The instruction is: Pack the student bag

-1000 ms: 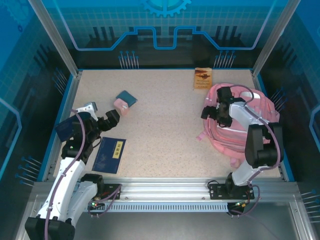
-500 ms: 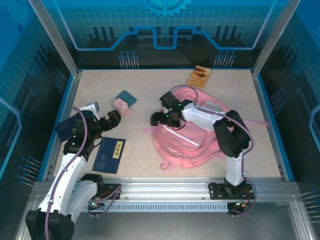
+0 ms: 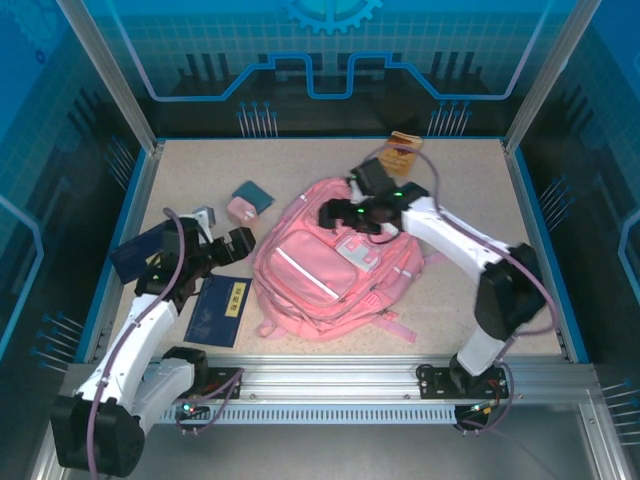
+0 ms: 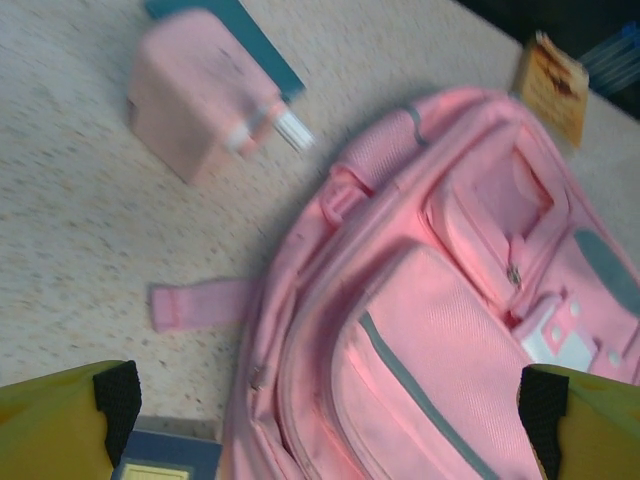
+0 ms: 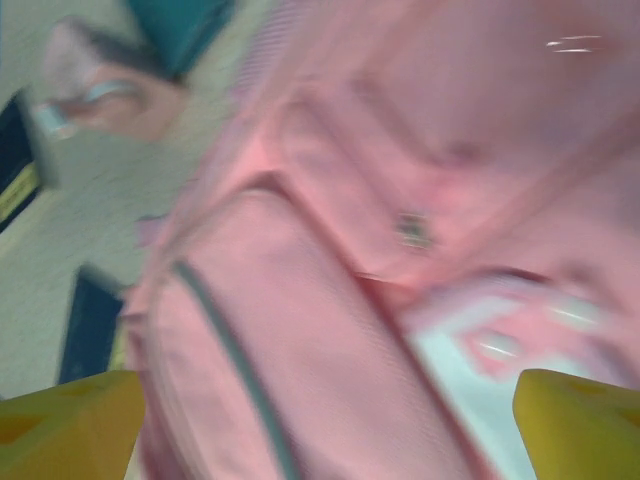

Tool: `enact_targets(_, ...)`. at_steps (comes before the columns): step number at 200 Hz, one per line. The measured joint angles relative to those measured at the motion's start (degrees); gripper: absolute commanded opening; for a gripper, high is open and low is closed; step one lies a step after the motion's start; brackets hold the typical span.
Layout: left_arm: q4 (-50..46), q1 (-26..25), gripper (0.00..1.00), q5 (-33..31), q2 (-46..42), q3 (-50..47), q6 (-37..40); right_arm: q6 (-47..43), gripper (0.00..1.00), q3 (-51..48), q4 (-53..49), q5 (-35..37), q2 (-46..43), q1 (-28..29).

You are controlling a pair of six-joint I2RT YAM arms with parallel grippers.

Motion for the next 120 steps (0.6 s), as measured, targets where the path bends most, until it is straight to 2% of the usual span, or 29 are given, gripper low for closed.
enact_targets(23, -1.0, -5.4, 0.98, 0.8, 4.2, 2.7, 0.5, -0.3, 0.97, -10.0, -1.2, 2.6, -6.8, -6.7)
enact_targets(55, -0.8, -13.8, 0.95, 0.6, 9.6, 5.8, 1.2, 0.0, 0.96, -18.8, -1.1, 2.3, -7.6, -10.4)
enact_targets(120, -1.1, -29.3, 0.9, -4.6, 23.0, 13.4, 3.6, 1.7, 0.93, -19.1, 6.8, -3.4, 1.5, -13.2)
